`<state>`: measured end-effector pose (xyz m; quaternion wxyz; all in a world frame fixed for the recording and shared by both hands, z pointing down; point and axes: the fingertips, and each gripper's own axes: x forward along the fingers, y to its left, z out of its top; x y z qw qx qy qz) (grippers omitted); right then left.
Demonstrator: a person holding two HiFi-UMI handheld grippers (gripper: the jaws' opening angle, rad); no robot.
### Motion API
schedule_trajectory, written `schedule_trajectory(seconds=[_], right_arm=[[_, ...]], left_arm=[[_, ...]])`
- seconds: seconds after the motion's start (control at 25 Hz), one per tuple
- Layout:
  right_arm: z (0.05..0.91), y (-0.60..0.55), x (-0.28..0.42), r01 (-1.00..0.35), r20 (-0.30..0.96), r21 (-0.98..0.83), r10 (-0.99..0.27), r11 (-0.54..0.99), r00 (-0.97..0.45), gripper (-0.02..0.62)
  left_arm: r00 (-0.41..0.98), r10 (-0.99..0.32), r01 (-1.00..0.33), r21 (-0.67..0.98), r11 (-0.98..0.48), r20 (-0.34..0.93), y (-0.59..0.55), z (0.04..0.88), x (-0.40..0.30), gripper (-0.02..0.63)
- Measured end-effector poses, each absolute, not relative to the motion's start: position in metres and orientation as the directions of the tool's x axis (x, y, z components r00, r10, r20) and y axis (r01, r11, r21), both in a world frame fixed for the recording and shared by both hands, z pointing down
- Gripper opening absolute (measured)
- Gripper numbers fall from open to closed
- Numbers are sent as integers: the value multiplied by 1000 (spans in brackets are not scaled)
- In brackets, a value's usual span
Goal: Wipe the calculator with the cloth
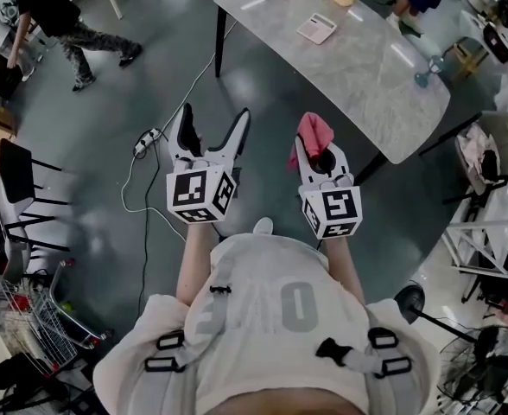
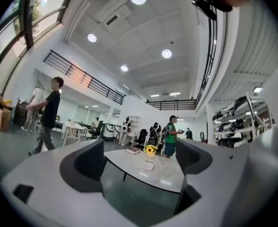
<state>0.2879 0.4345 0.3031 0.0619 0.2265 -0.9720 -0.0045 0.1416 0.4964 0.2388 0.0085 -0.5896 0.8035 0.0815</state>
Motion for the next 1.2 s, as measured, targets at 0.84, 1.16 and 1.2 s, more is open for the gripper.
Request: schedule_trajectory(seconds=[0.84,1.16,1.2], right_arm=[[275,434,210,-388,26,64,-390,919,-920,58],[291,388,197,-414,36,67,-417,908,-908,58],[294,381,193,-411,37,67,-414,909,-910,58]], left_arm=[[-353,-920,-923,224,312,-171,517,229,52,522],[-313,-939,-941,178,287,-142,466,252,47,522],[-308,-941,-943,179,281,-140,457,255,44,522]])
